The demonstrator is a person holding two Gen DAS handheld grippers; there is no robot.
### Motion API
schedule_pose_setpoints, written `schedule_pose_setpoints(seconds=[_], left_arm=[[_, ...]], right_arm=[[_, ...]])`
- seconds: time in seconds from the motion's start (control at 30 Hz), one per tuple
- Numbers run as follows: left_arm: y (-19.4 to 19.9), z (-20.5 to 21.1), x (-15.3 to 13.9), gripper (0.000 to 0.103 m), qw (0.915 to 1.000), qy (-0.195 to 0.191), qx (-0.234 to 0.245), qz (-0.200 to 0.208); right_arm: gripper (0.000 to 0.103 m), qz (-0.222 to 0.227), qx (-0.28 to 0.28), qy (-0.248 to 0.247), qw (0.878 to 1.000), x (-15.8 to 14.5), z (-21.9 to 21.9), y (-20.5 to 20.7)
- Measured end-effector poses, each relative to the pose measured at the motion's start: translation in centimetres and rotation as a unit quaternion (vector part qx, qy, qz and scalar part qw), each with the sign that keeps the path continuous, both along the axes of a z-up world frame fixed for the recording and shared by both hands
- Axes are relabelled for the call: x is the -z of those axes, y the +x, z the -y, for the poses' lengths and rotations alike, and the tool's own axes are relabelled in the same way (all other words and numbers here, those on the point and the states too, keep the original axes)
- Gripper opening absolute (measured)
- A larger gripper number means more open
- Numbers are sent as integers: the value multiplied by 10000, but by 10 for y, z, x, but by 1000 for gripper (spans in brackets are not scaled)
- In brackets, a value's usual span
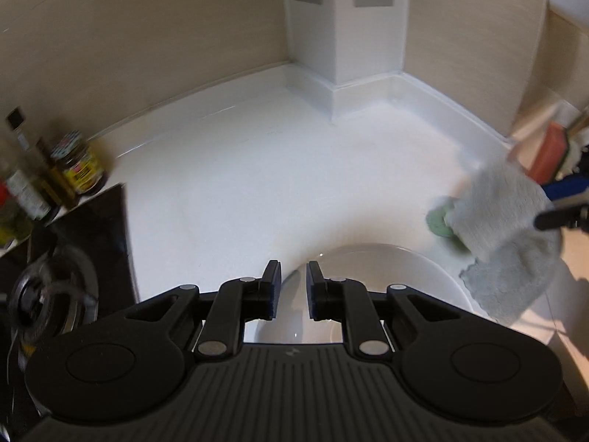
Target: Clean bowl
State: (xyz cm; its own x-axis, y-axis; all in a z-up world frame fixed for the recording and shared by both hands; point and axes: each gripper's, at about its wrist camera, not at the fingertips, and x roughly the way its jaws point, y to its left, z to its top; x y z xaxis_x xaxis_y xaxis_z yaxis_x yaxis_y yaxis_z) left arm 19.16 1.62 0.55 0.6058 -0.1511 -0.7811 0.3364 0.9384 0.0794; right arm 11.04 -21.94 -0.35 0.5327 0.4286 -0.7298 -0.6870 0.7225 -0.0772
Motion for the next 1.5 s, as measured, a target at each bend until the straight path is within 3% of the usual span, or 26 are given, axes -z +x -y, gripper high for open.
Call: schedule_pose_setpoints(seconds=[0.1, 0.17, 0.27, 0.37, 0.5, 0.6, 0.93, 1.2, 1.5], left_arm=[[-14, 1, -3, 17, 9993, 20, -366, 58], [-24, 2, -5, 17, 9982, 75, -583, 91], [-36, 1, -5, 17, 9975, 49, -707, 82], [-47, -1, -5, 18, 9970, -36, -766, 89], [-63, -2, -7, 21, 9967, -110, -769, 221], [-78, -1, -9, 21, 9965, -241, -730, 325], [-147, 4, -9, 21, 9924, -682, -961, 361], [-199, 21, 3, 21, 9850, -603, -1572, 382], [-234, 32, -7, 21, 9785, -617, -1876, 592]], right_arm=[[22, -148, 90, 1230, 9923, -17, 27, 13], [22, 98, 240, 1298, 9912, -19, 32, 13], [22, 73, 498, 1561, 9865, -11, 41, 16], [22, -62, 903, 1465, 9851, 7, 45, 9], [22, -251, 1738, 1520, 9726, 28, 56, -10], [22, -224, 2044, 1394, 9686, 34, 60, -27], [22, -56, 1642, 1093, 9803, 20, 44, -78], [22, 81, 1402, 1088, 9841, 9, 44, -129], [22, 251, 1453, 1035, 9836, 6, 61, -156]])
